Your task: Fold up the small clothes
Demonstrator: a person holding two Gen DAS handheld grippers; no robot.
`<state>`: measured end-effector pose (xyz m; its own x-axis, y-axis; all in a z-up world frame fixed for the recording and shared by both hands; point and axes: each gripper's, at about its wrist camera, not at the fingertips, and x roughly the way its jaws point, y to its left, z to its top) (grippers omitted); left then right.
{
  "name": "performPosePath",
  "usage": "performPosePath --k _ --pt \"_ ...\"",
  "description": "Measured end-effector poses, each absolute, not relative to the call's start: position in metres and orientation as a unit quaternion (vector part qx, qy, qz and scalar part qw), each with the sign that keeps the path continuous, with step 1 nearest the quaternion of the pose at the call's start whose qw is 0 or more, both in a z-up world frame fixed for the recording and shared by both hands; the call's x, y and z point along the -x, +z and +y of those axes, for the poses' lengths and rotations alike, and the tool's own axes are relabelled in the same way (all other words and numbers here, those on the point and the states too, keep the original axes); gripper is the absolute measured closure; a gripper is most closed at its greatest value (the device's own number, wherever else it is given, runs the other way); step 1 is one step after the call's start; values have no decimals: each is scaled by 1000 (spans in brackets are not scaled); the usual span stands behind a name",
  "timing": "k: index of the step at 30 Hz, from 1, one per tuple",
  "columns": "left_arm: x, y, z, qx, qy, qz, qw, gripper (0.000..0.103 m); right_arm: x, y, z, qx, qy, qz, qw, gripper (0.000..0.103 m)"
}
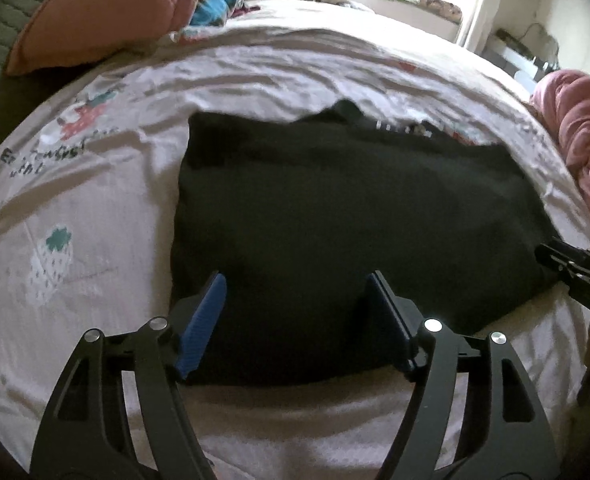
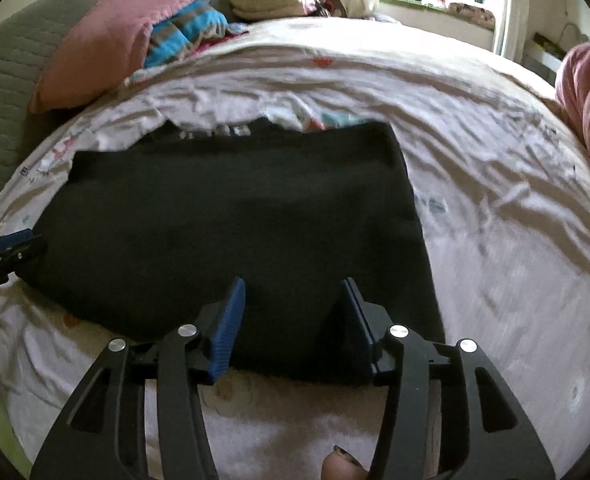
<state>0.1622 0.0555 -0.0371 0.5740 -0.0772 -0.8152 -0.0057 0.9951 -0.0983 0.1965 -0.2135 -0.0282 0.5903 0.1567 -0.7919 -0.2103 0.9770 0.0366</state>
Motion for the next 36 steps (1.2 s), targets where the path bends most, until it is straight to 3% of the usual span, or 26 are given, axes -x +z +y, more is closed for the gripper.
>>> performPosePath --k 14,16,20,21,22,23,25,36 --pt "-146 -43 54 55 -13 461 886 35 -176 -39 -231 12 93 463 882 53" --pt "-142 -41 55 57 -13 458 887 30 -172 -35 -230 14 99 458 883 40" --pt "-136 -36 56 65 -14 452 889 22 -164 -27 -225 26 105 446 888 38" --pt "-135 -34 57 67 -13 451 890 20 -162 -25 -224 26 109 443 889 33" --pt "-134 -33 57 69 -13 451 890 18 -160 -23 -223 27 111 441 890 22" --pt "-133 -32 58 70 -12 451 890 14 -158 -21 -222 29 112 437 892 19" --pt "-132 -31 60 71 -10 453 889 10 -155 -17 -218 33 114 429 896 17" --pt "-129 -24 81 92 13 448 889 10 -143 0 -176 64 155 400 901 11"
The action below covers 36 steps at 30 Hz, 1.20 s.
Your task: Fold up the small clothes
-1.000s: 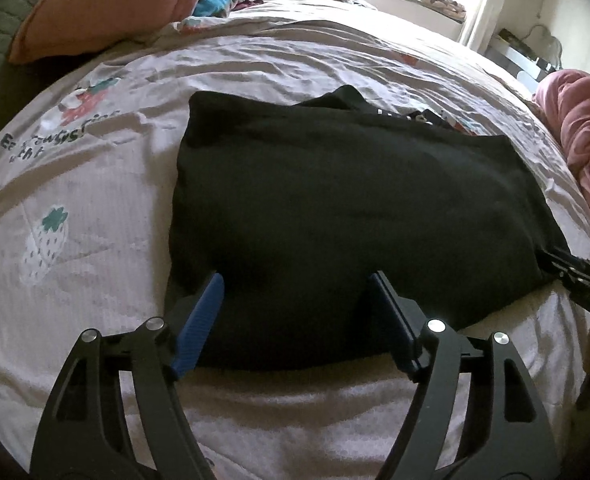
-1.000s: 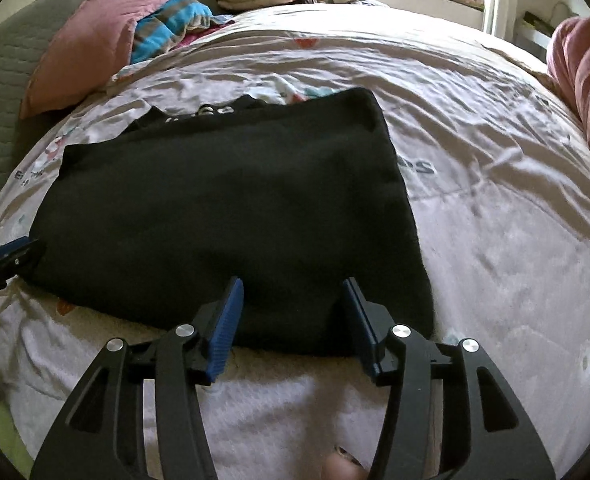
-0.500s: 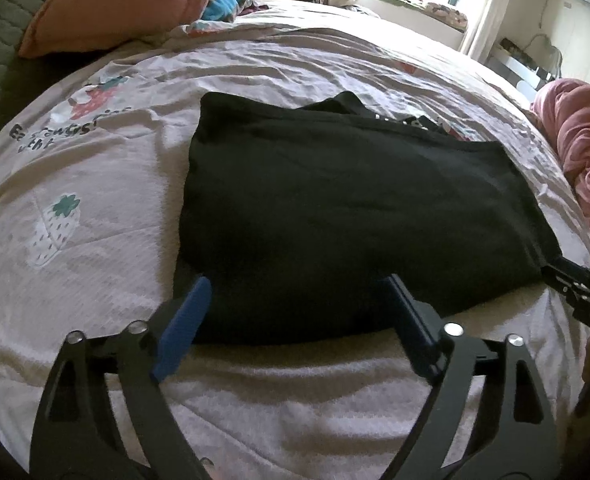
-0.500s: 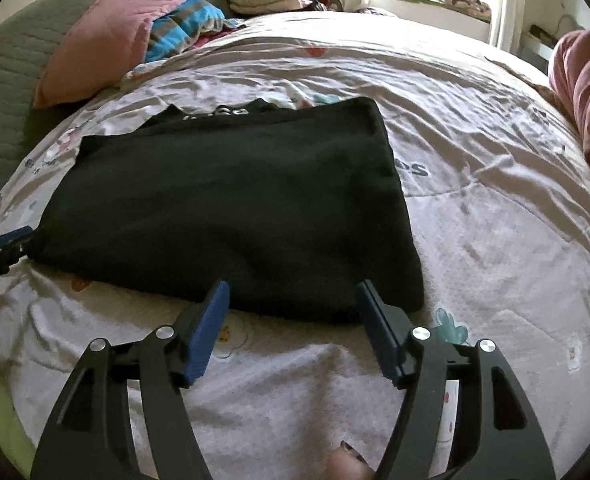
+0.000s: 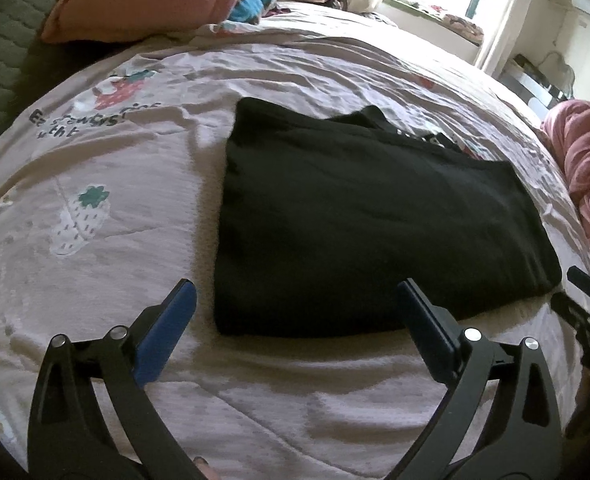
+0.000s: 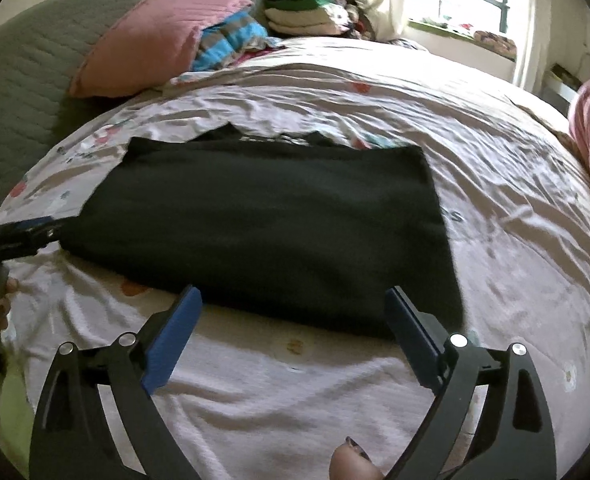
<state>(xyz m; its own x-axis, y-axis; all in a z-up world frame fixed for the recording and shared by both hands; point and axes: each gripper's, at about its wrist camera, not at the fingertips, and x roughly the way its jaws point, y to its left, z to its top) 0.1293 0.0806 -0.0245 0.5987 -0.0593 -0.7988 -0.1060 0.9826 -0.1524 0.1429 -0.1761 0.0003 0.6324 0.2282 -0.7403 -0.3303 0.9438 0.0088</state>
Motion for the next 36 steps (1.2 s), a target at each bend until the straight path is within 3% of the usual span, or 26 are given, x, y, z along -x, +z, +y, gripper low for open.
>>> performPosePath --k 12,22,36 --pt "-134 -16 135 109 81 432 892 10 -137 -11 -67 136 248 383 879 9" --pt "-146 -16 157 102 108 432 890 10 -139 -38 21 258 279 359 853 9" --pt "-181 -18 171 106 117 437 886 10 -177 -70 68 319 248 341 849 9"
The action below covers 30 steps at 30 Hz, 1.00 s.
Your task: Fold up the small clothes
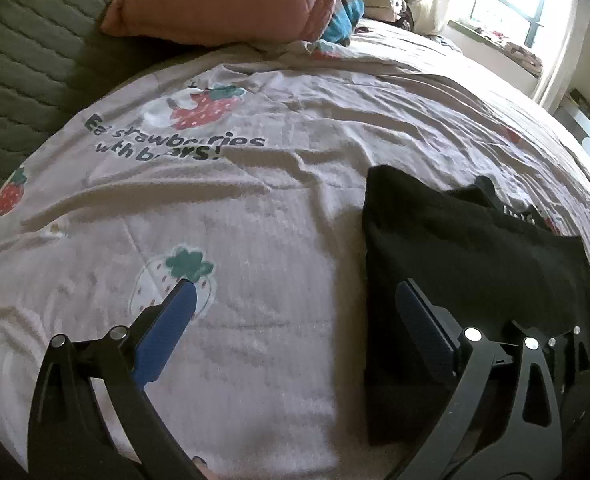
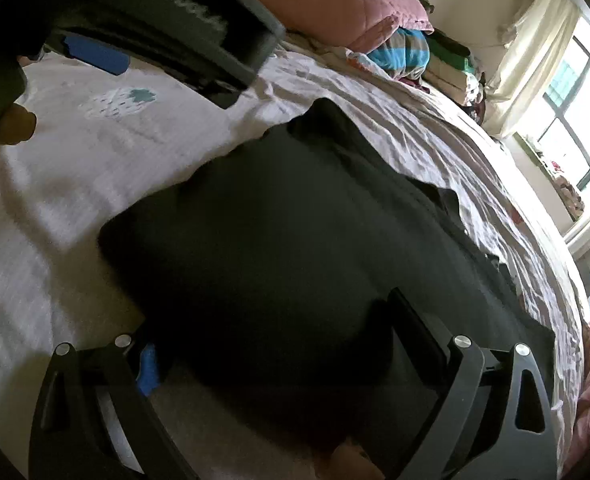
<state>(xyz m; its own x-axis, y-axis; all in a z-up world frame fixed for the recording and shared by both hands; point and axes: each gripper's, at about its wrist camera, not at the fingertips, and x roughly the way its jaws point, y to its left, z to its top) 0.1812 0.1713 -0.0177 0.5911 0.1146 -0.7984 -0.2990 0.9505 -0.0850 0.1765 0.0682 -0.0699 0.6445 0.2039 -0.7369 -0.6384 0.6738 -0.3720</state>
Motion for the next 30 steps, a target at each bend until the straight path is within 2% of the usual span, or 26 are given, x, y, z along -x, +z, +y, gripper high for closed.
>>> performPosePath --k 3,5,7,8,10,12,16,22,23,24,25,27,29,30 --pt "-194 -20 176 113 115 443 882 10 -183 -70 75 326 237 325 855 10" --pt "-201 -22 178 124 109 449 878 10 -182 -69 77 326 238 314 859 21" --pt "-207 -24 181 146 99 455 873 10 -181 -65 76 321 247 302 863 40" --pt "-209 -25 182 157 94 457 870 10 -178 -61 74 316 251 293 867 45" --pt "-215 -26 182 180 78 462 865 10 -174 -52 66 300 258 276 876 66" --pt "-221 -25 180 201 61 465 860 10 -171 -42 58 283 261 262 885 77" --pt "-234 -26 171 227 33 474 850 10 -171 -30 43 259 260 254 895 85" --pt "-247 -24 137 231 -11 493 838 11 -165 -18 27 235 257 240 906 87" --pt "-248 -23 131 233 -20 492 839 18 -164 -16 24 231 256 240 907 87" --pt "-248 -21 126 233 -26 491 839 32 -163 -14 21 227 255 239 909 87" --pt "-248 -20 121 231 -31 491 840 39 -161 -11 17 219 253 237 912 88" --pt "-247 -13 108 233 -51 485 841 70 -159 -6 7 203 247 236 918 89" --pt "-245 -3 95 224 -68 477 847 86 -158 -2 -2 190 242 233 922 89" --pt "-244 1 88 215 -71 473 851 88 -157 1 -8 183 236 227 927 89"
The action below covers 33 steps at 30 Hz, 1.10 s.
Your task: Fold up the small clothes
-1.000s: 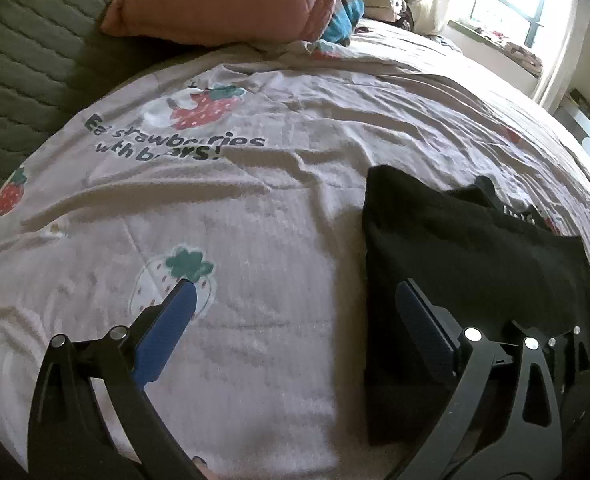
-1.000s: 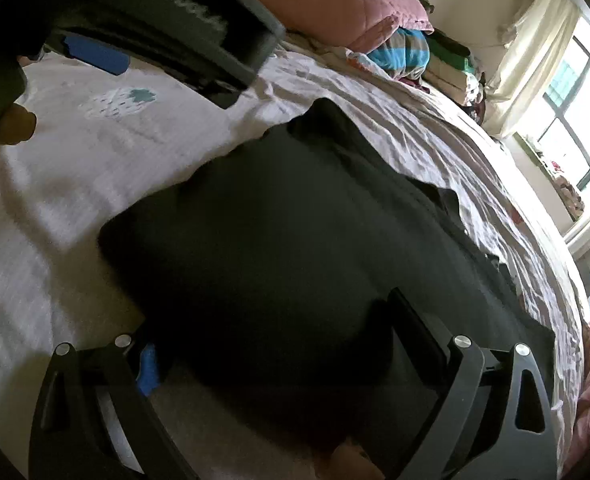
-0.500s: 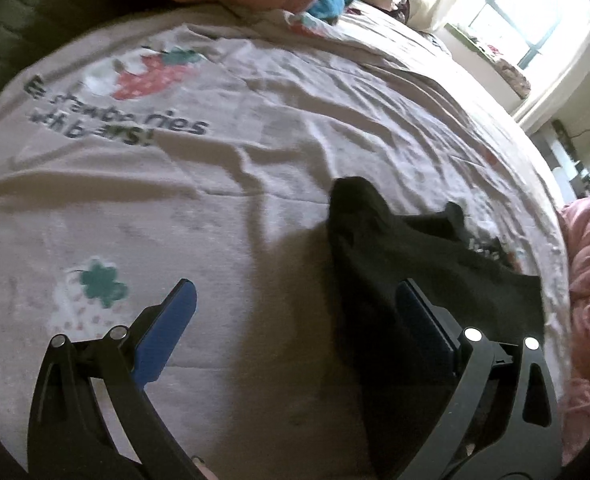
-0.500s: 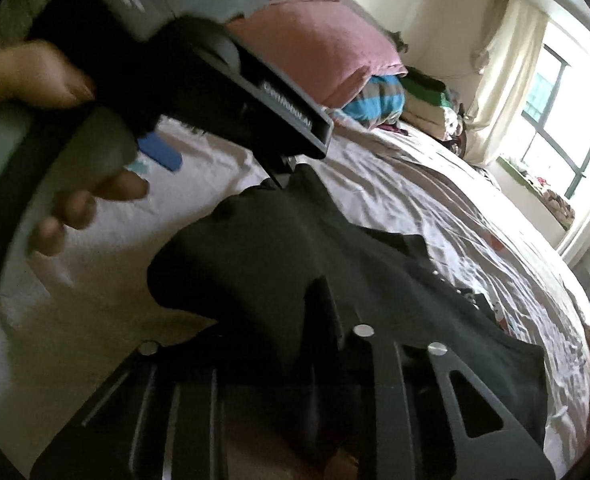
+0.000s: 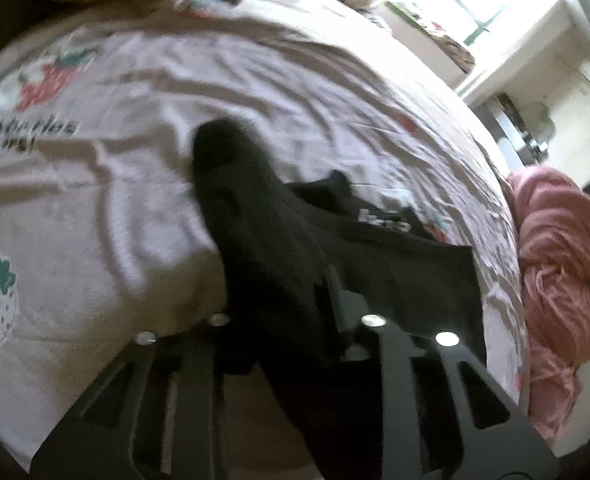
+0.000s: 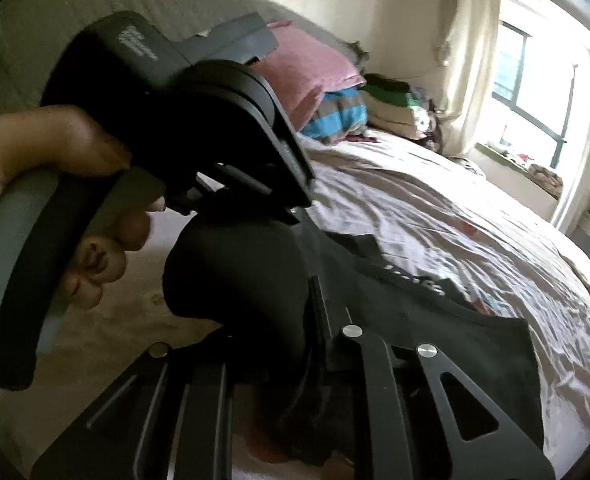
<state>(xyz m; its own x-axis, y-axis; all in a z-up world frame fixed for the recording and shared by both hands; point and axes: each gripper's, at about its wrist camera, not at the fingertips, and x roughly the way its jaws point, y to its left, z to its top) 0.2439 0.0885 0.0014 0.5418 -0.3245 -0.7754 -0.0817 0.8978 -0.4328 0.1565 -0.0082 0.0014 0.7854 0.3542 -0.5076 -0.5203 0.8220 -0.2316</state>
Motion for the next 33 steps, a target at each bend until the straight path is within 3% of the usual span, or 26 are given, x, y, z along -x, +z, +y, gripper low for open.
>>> performPosePath --k 15,33 --pt "-229 62 2 133 -116 438 882 88 -133 31 -90 97 176 190 961 91" --pt "-236 60 -60 103 -127 454 876 88 -139 24 -149 35 153 219 963 91"
